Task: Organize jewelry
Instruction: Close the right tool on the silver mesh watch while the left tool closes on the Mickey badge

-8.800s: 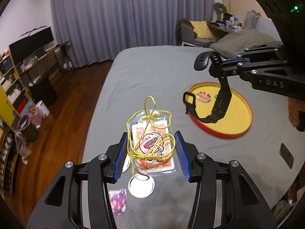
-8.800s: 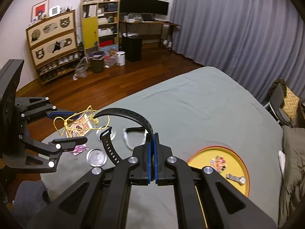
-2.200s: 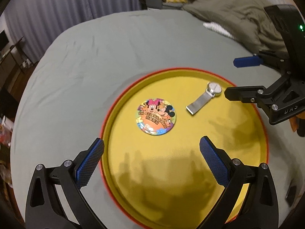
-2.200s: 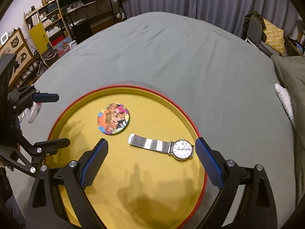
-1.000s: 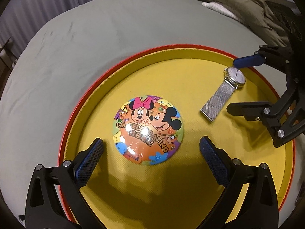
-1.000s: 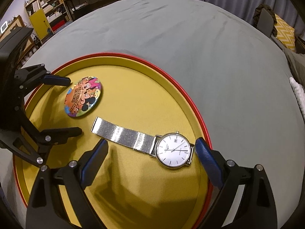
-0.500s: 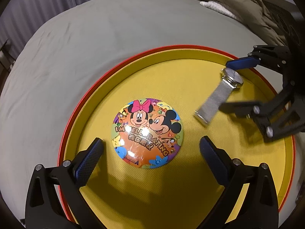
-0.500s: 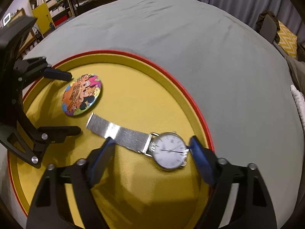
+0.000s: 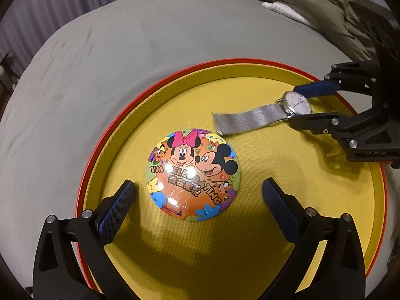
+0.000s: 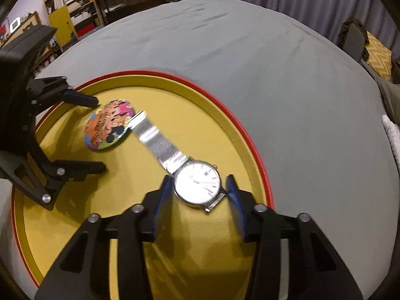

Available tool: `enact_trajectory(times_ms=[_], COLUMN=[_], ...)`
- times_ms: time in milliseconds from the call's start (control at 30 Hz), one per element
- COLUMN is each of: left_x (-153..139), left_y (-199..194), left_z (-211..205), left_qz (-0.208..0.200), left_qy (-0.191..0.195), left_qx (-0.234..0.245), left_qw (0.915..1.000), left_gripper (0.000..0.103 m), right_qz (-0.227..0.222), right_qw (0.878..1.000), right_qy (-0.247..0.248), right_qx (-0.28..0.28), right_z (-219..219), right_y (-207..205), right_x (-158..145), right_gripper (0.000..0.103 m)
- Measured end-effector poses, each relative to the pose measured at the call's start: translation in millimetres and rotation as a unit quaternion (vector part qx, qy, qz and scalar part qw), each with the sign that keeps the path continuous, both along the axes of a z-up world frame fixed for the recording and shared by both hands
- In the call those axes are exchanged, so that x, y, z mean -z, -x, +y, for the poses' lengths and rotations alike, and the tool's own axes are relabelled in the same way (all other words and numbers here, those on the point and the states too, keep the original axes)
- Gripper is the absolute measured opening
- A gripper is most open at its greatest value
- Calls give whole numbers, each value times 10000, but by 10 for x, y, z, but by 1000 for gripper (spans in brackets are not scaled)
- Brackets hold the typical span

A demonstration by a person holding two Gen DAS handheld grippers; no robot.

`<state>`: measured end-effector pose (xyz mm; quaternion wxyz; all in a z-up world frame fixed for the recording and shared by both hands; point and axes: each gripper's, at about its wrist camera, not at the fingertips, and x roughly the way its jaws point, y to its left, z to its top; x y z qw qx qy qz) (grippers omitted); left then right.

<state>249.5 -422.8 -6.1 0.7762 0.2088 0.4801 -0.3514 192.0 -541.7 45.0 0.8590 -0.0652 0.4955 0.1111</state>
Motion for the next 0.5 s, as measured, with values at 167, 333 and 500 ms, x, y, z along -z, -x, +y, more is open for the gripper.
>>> enact_trajectory(times_ms=[167,333,500], left_x=[-1,-3,-5], left_y=[0,-6,11], left_z=[3,0,3], left_qz=[-15,-36,-40], left_qy=[2,12,23], left_qx=[-11,-23,-17], left_qw=[10000,10000,10000], left_gripper=[98,98,98], right_qz=[-99,-180,-322], right_qw=[9999,9998,9993], right_qy=[98,24,-113], right_qx=[-24,47,131], right_z=[6,5,15], right_y=[35,121,234], right_x=[10,21,2], right_gripper=[40,39,37])
